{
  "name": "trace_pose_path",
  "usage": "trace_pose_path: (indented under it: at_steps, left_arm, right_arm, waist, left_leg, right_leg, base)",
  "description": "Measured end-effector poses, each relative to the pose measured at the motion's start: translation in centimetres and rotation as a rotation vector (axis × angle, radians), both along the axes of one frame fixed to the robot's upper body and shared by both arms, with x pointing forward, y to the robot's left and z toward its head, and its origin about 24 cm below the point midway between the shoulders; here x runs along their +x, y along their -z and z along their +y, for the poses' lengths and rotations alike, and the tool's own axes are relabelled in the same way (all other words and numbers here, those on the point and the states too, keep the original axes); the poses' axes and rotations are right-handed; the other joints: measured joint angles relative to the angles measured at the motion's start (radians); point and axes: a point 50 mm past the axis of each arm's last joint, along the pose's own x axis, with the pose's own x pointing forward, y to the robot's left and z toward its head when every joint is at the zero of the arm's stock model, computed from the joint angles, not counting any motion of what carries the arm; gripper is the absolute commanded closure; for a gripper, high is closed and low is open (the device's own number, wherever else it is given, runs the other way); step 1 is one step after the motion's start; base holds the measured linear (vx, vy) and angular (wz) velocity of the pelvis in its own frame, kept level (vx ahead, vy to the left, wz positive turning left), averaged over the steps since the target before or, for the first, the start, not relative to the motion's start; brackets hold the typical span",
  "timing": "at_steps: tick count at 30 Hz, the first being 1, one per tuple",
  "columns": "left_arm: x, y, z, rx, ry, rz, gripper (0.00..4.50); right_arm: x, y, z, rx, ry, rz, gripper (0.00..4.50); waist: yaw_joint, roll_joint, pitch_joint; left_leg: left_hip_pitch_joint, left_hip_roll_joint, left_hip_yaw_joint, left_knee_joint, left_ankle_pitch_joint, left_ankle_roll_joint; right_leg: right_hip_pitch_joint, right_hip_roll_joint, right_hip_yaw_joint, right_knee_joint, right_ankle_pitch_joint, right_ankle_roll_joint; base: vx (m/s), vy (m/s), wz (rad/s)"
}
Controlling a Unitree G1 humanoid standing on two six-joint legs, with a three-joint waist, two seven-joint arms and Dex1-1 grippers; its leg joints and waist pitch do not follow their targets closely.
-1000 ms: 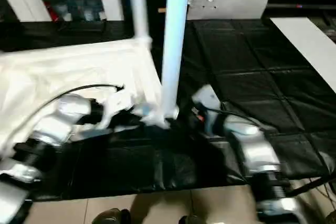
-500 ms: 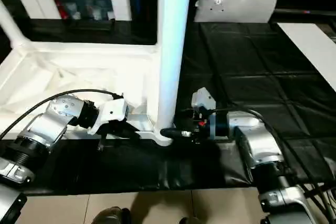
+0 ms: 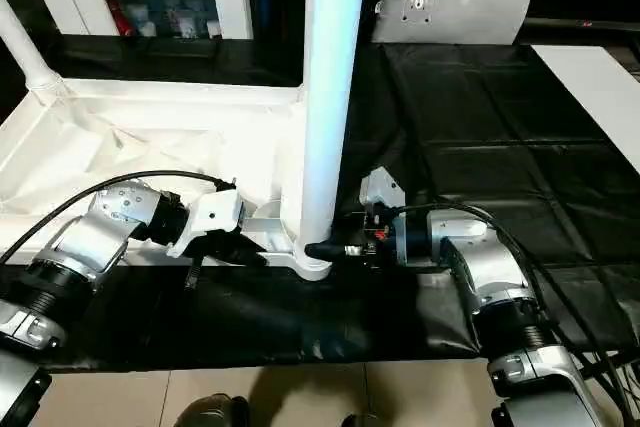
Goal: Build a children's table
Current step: Rotate leg to tighten
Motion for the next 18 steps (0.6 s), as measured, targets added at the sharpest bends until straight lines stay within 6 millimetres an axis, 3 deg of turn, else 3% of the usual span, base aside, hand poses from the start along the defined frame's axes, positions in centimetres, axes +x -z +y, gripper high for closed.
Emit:
trace_pose_path:
  at_steps: [5,7,14,18]
  left_arm:
    - [0.2,0.0,-0.7,-0.017,-0.035,0.034,4.5]
    - [0.4,0.2,-0.8,-0.029,-0.086,0.053,4.5]
    - [1.9,0.9,-2.0,-0.049,-0.332,0.05,4.5]
    - [2.5,1.3,-3.0,-0.074,-0.445,0.04,4.5]
  right_arm:
    - [-0.5,0.3,0.1,0.009,0.038,0.024,2.57]
    - [-0.7,0.6,0.3,0.024,0.118,0.029,2.57]
    - [0.5,1.6,2.6,0.061,0.526,0.019,2.57]
    - [1.3,1.8,4.0,0.058,0.72,0.005,2.57]
  waist:
    - [0.01,0.0,0.0]
    - [0.007,0.0,0.0]
    - [-0.034,0.0,0.0]
    - [-0.057,0.001,0.0]
  left_leg:
    - [0.002,0.0,0.0,0.0,-0.001,-0.002]
    - [0.008,0.0,0.001,0.0,-0.002,-0.003]
    - [0.021,-0.001,0.002,-0.002,-0.001,-0.004]
    - [0.025,-0.002,0.001,-0.018,-0.001,-0.004]
  right_leg:
    - [0.002,0.0,0.0,-0.001,0.0,0.0]
    - [0.007,-0.001,0.0,-0.001,0.0,0.0]
    - [0.013,-0.002,0.002,-0.007,-0.003,0.006]
    - [0.019,-0.001,-0.004,-0.036,-0.004,0.007]
  base:
    - [0.0,0.0,0.0]
    - [0.0,0.0,0.0]
    - [-0.022,0.004,-0.04]
    - [0.0,0.0,0.0]
